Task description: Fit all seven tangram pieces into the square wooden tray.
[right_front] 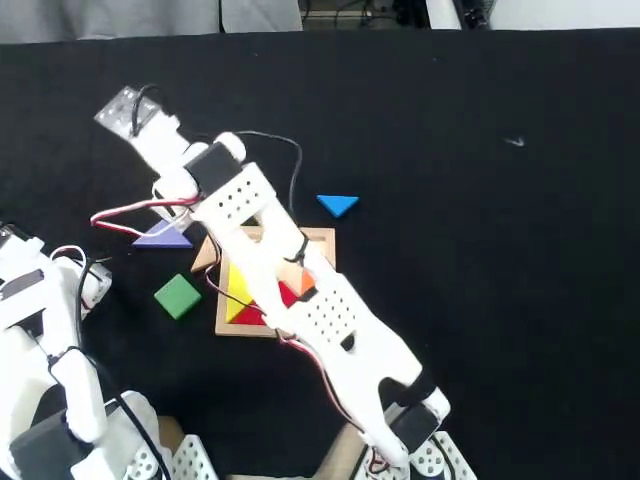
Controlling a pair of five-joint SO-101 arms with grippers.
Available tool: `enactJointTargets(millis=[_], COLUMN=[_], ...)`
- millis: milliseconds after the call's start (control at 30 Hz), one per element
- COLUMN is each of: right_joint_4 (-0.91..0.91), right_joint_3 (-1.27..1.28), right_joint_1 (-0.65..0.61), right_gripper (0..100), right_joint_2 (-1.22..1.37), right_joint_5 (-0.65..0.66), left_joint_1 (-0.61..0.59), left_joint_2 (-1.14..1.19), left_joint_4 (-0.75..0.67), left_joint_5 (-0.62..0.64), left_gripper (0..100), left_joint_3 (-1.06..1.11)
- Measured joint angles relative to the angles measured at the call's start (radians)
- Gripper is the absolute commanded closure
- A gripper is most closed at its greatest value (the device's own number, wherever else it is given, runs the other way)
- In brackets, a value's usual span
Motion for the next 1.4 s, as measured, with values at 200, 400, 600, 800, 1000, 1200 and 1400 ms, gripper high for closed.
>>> enactJointTargets(millis=[200, 400, 600, 800, 1000, 1200, 1400], right_joint_4=[0.000, 0.000, -0.035, -0.146, -0.195, -0.235, -0.244], right_joint_3=[0.324, 0.641, 0.835, 0.859, 0.870, 0.872, 0.810], right_joint_1=[-0.072, -0.135, -0.230, -0.245, -0.258, -0.261, -0.287], right_gripper=[89.2, 79.3, 71.3, 71.6, 71.9, 71.9, 71.9], right_joint_2=[-0.201, -0.373, -0.382, -0.359, -0.359, -0.282, -0.173], right_joint_5=[-0.103, -0.110, -0.110, -0.158, -0.232, -0.256, -0.256], left_joint_1=[0.000, -0.006, -0.015, -0.152, -0.344, -0.394, -0.450], left_joint_2=[0.000, 0.000, 0.000, 0.000, 0.000, 0.000, 0.000], left_joint_4=[0.000, 0.002, 0.003, 0.044, 0.120, 0.127, 0.155], left_joint_5=[0.000, 0.000, 0.000, -0.035, -0.170, -0.204, -0.229], left_gripper=[79, 79, 79, 79, 79, 79, 79], left_joint_3=[0.000, 0.000, 0.000, 0.000, 0.000, 0.000, 0.000])
